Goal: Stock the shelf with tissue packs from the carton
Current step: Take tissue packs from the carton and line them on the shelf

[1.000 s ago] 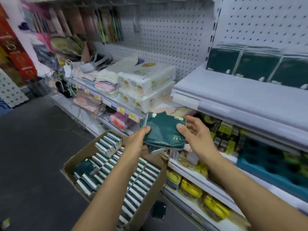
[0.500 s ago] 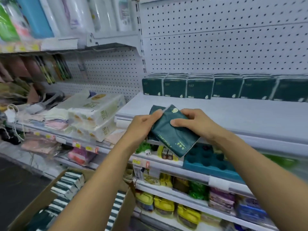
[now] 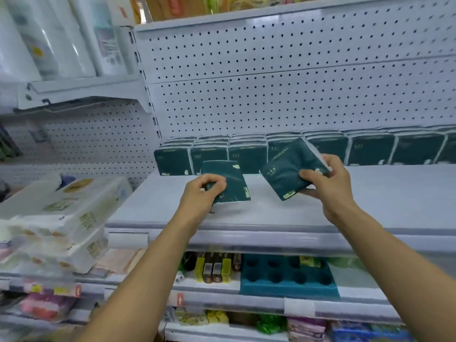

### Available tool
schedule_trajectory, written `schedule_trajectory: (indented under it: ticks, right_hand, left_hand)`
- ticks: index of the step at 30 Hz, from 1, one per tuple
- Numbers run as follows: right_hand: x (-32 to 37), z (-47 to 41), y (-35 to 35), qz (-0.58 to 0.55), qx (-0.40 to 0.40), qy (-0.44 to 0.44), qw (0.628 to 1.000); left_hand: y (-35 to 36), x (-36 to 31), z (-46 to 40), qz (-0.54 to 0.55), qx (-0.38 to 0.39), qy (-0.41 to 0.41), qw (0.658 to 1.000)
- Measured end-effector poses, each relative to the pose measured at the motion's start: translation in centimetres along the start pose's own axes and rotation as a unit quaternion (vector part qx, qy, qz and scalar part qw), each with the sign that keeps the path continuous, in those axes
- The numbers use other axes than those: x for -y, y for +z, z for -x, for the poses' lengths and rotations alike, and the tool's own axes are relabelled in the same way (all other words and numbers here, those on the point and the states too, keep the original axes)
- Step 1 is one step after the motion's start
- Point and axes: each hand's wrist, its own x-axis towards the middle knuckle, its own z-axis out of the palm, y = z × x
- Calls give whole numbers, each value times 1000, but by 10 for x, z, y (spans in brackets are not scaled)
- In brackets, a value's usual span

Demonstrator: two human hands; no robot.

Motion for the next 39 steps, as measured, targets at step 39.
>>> schedule_trajectory:
  ticks: [39]
  right_hand:
    - [-27,-122,-17,381,-21,-133,915]
  left_hand:
    - [62,-22,-123,-26,195,43,979]
